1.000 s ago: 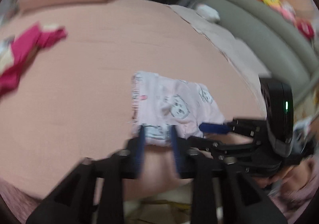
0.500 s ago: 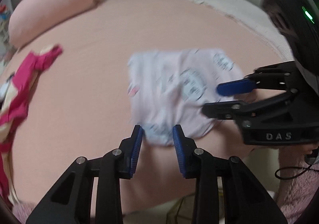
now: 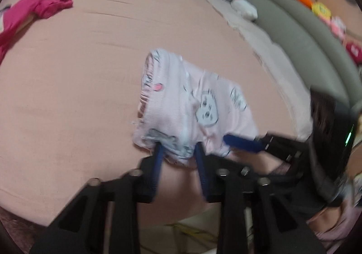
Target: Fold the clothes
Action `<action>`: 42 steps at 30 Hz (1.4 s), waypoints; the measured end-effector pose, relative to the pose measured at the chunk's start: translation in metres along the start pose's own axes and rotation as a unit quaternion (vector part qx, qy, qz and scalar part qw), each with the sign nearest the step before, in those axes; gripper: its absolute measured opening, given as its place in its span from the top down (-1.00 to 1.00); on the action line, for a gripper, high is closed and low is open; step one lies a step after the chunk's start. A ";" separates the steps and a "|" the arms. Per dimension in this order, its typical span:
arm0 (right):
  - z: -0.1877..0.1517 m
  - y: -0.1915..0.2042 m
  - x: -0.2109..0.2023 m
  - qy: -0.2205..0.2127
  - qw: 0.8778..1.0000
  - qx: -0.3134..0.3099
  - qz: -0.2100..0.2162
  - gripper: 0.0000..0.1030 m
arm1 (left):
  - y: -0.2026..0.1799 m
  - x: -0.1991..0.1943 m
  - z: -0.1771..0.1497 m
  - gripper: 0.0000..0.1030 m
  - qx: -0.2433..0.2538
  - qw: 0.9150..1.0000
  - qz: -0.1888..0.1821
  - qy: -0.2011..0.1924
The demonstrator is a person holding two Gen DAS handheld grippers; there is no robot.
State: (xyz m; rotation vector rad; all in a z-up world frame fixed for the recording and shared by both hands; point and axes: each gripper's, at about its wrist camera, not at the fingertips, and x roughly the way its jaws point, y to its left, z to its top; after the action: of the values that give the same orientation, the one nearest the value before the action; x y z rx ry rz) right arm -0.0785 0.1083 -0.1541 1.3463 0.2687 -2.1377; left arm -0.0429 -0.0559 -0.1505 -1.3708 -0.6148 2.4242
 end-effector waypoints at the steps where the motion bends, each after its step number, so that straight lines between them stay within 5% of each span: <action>1: 0.000 0.001 -0.001 -0.003 1.000 -0.002 0.000 0.12 | 0.002 -0.003 0.002 0.73 -0.008 1.000 -0.007 -0.007; 7: 0.005 0.008 -0.003 -0.026 0.999 0.003 0.036 0.04 | 0.000 -0.009 0.005 0.79 -0.030 0.999 -0.030 -0.033; 17: 0.005 0.030 0.015 -0.049 0.997 -0.028 -0.049 0.17 | 0.016 -0.025 0.003 0.77 -0.068 0.996 -0.042 -0.036; 23: 0.007 0.016 -0.016 -0.083 0.996 0.021 0.026 0.10 | 0.040 -0.032 -0.001 0.66 -0.125 0.988 -0.062 -0.058; 26: 0.011 0.019 -0.002 -0.063 0.998 0.011 0.011 0.10 | 0.038 -0.028 0.000 0.66 -0.123 0.989 -0.063 -0.058; 28: 0.011 0.021 0.004 -0.058 0.998 0.008 0.010 0.08 | 0.037 -0.020 0.002 0.53 -0.123 0.990 -0.062 -0.036; 30: 0.010 0.021 0.006 -0.057 0.998 0.008 0.010 0.06 | 0.042 -0.012 0.000 -0.11 -0.139 0.987 -0.075 -0.019; 31: 0.010 0.021 0.007 -0.056 0.998 0.008 0.011 0.06 | 0.045 -0.009 -0.001 -0.11 -0.144 0.986 -0.082 -0.019; 32: 0.010 0.021 0.008 -0.056 0.998 0.008 0.011 0.06 | 0.045 -0.005 -0.002 -0.08 -0.142 0.986 -0.081 -0.020; 35: 0.009 0.021 0.009 -0.057 0.998 0.010 0.010 0.10 | 0.033 0.000 0.007 0.81 -0.098 0.993 -0.057 -0.029; 42: 0.010 0.033 0.014 -0.070 0.997 -0.018 -0.029 0.13 | 0.018 -0.025 0.021 0.92 -0.065 0.993 -0.063 -0.079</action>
State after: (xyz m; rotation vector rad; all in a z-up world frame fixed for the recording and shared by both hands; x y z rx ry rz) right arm -0.0712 0.0720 -0.1575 1.1742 0.2918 -2.2520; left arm -0.0487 -0.0870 -0.1311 -1.1543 -0.8864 2.4434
